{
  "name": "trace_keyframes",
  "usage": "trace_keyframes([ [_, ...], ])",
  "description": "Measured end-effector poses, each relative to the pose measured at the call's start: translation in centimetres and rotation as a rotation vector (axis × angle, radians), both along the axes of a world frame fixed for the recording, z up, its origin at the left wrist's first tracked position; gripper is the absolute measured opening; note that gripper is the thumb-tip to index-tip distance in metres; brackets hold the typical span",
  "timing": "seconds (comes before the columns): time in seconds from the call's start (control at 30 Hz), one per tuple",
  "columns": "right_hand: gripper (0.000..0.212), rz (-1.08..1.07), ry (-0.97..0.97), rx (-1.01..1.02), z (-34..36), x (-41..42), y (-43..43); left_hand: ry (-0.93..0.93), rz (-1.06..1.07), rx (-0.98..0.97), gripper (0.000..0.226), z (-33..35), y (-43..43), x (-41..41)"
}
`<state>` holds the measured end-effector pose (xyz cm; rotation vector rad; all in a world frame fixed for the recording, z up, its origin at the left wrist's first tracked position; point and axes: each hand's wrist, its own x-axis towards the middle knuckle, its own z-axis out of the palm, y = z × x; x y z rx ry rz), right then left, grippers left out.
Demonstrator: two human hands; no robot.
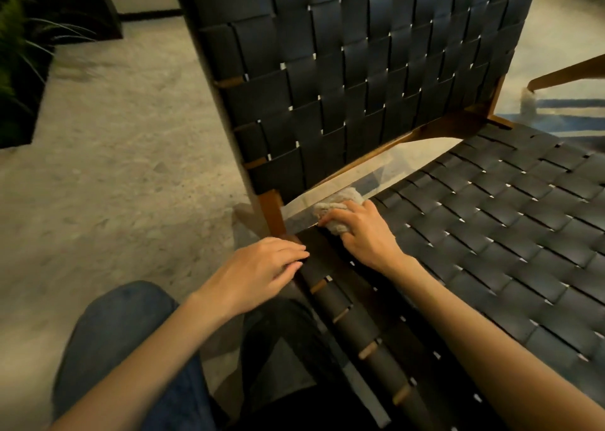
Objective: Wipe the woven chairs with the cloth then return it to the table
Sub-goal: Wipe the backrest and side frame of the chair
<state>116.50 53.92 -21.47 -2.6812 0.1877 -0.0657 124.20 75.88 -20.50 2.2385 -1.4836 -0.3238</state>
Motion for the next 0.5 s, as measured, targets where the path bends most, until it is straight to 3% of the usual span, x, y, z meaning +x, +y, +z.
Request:
trace_keyframes([
  [0.13, 0.044, 0.095, 0.067, 0.223, 1.4, -0.5, 3.2, 0.034, 0.109, -0.072, 0.031, 1.9, 3.0, 0.1],
  [0.23, 0.044, 0.081, 0.000, 0.459, 3.9, -0.4, 5.3, 0.104, 0.259, -0.105, 0.044, 2.8, 4.5, 0.5],
  [0.33, 0.032, 0.082, -0.068, 0.520, 6.2, 0.1, 7.3, 0.332, 0.389, -0.280, 0.050, 4.0, 5.1, 0.8],
  [0.43, 0.016, 0.119, -0.143, 0.525, 7.6, 0.4, 9.0, 0.514, 0.449, -0.440, 0.035, 5.1, 5.6, 0.8],
  [0.5, 0.018, 0.126, -0.112, 0.608, 8.0, 0.5, 9.8, 0.607, 0.474, -0.512, 0.029, 5.9, 6.1, 0.9],
])
